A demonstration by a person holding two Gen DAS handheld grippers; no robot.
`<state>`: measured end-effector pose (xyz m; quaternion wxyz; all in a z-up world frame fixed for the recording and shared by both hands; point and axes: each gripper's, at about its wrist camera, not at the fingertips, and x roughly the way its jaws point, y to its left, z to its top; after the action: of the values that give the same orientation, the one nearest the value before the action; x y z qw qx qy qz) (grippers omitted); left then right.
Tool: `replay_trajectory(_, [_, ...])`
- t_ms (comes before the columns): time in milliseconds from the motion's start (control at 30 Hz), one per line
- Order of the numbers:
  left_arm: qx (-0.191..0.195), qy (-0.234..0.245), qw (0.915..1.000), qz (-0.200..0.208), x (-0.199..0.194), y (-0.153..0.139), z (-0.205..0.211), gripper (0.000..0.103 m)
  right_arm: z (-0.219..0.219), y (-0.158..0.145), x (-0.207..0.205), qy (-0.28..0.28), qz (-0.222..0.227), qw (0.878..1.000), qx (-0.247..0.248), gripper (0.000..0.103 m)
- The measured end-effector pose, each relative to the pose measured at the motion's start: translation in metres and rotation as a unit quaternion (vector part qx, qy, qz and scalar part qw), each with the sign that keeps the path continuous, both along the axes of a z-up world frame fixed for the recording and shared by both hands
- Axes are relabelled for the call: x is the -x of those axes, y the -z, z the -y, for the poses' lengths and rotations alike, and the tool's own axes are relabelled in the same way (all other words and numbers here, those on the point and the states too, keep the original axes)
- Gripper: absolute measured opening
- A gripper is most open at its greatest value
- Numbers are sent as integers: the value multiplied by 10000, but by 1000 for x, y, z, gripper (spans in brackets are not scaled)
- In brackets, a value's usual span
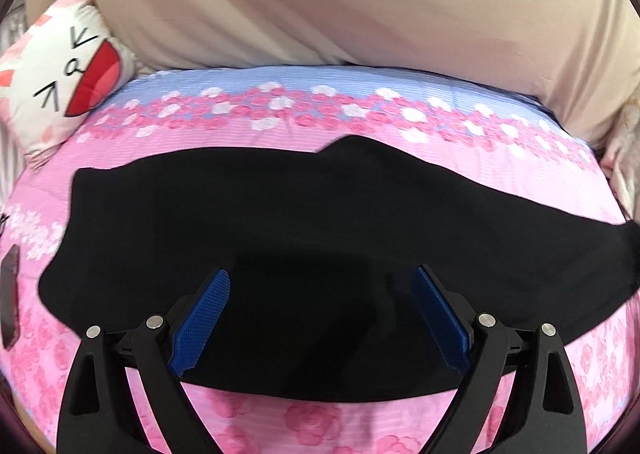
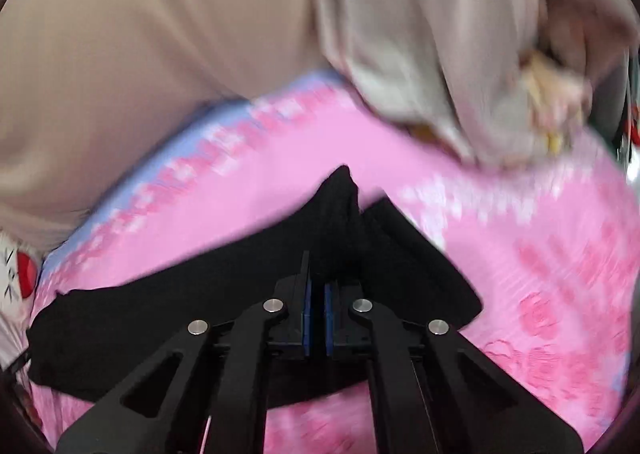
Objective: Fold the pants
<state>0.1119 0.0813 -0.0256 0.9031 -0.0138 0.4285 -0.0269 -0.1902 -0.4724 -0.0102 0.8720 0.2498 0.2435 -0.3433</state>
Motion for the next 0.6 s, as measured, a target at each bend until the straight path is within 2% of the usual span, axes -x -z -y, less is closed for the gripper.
replay_trajectory(67, [-14, -94, 10000, 29, 0, -3, -7, 90, -8, -15, 16, 138, -100, 9995, 263, 3])
replay_trajectory(133, [-114, -183, 9998, -44, -5, 3, -12, 90, 11, 6, 22, 344, -662, 9971, 137, 3])
replay_trajectory(167, [-146, -217, 9996, -135, -8, 10, -14, 90, 26, 30, 22, 331, -890, 9953, -211, 4])
replay_trajectory(200, [-174, -236, 9993, -216, -11, 14, -15, 90, 31, 47, 23, 315, -948, 9941, -422, 4])
replay_trajectory(233, [-241, -312, 9986, -342, -14, 21, -17, 90, 28, 49, 25, 329, -818, 9956, -324, 4])
replay_trajectory(300, [-190, -343, 9982, -445, -14, 25, -19, 90, 19, 39, 26, 353, -721, 9965, -211, 4])
replay_trajectory(367, [-89, -236, 9987, -432, -11, 25, -19, 90, 10, 25, 25, 399, -642, 9971, -74, 9])
replay_trajectory(400, [-115, -196, 9990, -397, -9, 24, -18, 90, 5, 19, 25, 464, -755, 9960, 76, 14])
replay_trajectory(500, [-404, -98, 9985, -366, -6, 25, -13, 93, -13, 2, 25, 586, -932, 9925, 538, 15])
replay_trajectory(533, [-646, -41, 9966, -510, -6, 32, -11, 94, -23, -3, 22, 553, -902, 9923, 643, 15])
replay_trajectory(600, [-773, 108, 9938, -789, -4, 48, -11, 94, -53, -18, 4, 83, -677, 9943, 818, 15])
